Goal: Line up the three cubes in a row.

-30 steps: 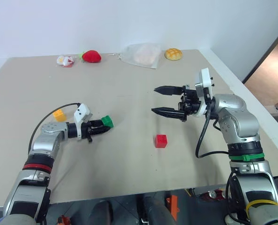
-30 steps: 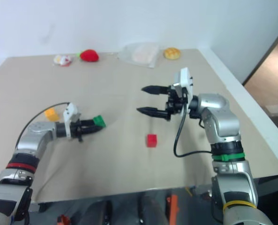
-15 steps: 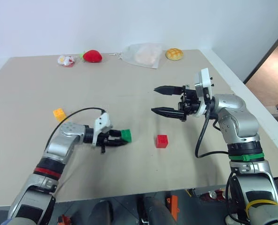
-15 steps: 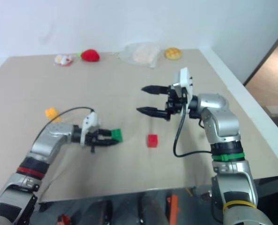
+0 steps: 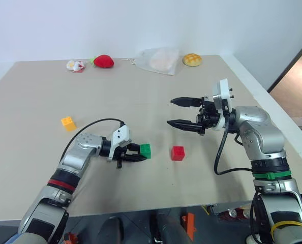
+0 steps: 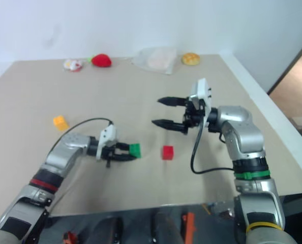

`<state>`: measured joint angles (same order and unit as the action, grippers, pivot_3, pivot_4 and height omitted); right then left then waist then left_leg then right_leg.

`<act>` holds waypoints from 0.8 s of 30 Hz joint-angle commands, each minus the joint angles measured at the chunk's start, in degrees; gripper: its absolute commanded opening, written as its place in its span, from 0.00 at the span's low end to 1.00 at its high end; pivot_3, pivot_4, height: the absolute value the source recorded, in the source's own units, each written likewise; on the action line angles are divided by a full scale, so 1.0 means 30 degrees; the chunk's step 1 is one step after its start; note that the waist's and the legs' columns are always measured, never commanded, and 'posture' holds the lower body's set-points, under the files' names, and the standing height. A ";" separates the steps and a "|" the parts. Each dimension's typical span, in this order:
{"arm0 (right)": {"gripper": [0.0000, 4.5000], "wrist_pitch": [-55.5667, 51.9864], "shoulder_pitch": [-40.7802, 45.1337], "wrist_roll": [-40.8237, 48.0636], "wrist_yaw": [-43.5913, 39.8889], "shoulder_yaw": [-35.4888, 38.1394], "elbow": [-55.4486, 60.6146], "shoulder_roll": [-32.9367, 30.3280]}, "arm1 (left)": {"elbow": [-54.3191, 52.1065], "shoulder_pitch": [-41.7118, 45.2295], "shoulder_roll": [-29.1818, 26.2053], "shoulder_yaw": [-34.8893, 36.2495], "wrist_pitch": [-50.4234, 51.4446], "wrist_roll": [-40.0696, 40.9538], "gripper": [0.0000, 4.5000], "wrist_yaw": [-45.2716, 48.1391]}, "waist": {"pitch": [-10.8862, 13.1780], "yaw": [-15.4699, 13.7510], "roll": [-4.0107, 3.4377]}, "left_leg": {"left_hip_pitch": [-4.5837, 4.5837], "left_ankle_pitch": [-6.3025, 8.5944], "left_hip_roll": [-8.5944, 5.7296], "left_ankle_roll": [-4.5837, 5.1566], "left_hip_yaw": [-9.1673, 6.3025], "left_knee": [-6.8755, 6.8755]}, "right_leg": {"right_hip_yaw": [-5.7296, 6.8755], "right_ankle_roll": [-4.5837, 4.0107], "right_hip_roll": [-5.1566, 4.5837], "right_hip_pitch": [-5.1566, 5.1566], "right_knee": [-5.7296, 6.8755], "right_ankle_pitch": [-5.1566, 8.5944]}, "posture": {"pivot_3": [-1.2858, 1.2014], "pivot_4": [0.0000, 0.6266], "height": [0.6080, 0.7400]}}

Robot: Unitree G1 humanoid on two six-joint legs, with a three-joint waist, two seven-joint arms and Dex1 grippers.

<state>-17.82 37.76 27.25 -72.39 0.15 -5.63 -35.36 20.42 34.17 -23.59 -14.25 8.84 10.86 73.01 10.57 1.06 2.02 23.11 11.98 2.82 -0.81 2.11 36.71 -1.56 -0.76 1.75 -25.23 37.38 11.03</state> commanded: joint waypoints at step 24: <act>0.87 0.0669 -0.3304 -0.0645 -0.0500 0.0550 0.1544 -0.2995 | 0.0397 0.0624 0.1046 -0.0445 -0.0778 -0.0490 0.29 0.0539 | -0.0015 0.0082 -0.0027 | 0.0003 -0.0061 -0.0120 0.0096 0.0054 0.0024 | -0.0270 0.0171 -0.0005 0.0010 -0.0006 -0.0056 | 0.52 0.24 1.00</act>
<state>-16.05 26.78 24.48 -74.25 0.64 -2.66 -44.35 23.08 35.43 -21.24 -14.23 6.25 9.03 73.60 10.53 1.31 1.94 23.12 11.80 2.45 -0.52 2.28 36.78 -2.38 -0.25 1.74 -25.20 37.36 10.86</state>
